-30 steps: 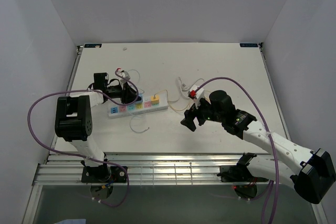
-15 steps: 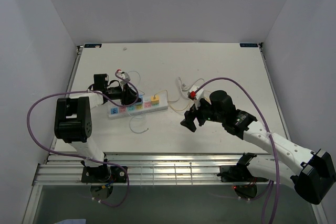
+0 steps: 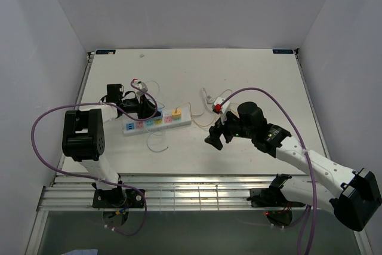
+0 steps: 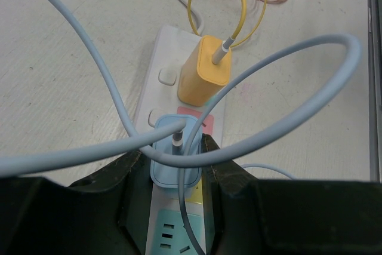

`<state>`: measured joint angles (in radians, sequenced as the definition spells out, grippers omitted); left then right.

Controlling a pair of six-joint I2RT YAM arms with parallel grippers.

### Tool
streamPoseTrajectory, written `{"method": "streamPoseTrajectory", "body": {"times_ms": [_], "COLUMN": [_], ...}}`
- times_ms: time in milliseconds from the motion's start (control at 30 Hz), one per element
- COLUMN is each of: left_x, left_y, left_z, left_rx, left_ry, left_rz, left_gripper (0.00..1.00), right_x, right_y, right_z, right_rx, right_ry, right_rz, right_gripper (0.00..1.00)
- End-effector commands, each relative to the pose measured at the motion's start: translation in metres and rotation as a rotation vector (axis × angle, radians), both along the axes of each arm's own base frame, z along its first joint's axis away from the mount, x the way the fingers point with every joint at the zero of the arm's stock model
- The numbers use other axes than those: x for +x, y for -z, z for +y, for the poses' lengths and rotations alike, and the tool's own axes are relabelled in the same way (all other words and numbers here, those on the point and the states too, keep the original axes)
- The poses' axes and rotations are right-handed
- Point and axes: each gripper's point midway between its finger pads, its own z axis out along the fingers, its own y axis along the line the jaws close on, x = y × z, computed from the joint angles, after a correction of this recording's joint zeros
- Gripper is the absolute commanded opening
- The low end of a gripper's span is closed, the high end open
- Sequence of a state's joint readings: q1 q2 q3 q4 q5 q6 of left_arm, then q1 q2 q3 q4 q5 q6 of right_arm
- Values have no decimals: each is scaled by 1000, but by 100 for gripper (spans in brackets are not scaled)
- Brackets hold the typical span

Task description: Insert the plug

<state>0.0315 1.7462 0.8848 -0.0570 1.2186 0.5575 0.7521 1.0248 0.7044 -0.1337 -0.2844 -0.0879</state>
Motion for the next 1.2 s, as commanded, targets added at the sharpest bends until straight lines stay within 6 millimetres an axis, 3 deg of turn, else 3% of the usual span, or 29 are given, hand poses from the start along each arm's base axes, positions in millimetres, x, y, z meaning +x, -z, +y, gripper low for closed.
{"method": "streamPoseTrajectory", "body": {"times_ms": [0, 267, 500, 600, 667, 700, 767, 833, 1067, 1167], "left_x": [-7, -11, -10, -9, -7, -7, -6, -4, -10, -16], "left_y": [17, 7, -3, 1, 3, 5, 7, 7, 6, 8], "left_z": [4, 6, 6, 6, 7, 7, 8, 8, 10, 10], "left_rx": [29, 24, 12, -4, -9, -9, -5, -6, 8, 13], "left_ry": [-15, -30, -30, -33, -38, -38, -48, -57, -94, -104], "left_rz": [64, 47, 10, 43, 59, 67, 72, 86, 54, 67], "left_gripper": [0, 0, 0, 0, 0, 0, 0, 0, 0, 0], "right_x": [6, 12, 52, 60, 78, 85, 100, 103, 104, 107], "right_y": [-24, -22, 10, 18, 12, 25, 29, 30, 11, -13], "right_z": [6, 8, 18, 27, 38, 43, 55, 63, 80, 91], "right_rx": [33, 43, -71, -75, -32, -50, -60, -51, 59, 122], "right_ry": [-23, -5, 91, 73, 94, 102, 120, 110, 76, 54], "right_rz": [-57, -66, -40, -39, -105, -90, -70, -50, -116, -192], "right_gripper": [90, 90, 92, 92, 91, 92, 96, 97, 98, 98]}}
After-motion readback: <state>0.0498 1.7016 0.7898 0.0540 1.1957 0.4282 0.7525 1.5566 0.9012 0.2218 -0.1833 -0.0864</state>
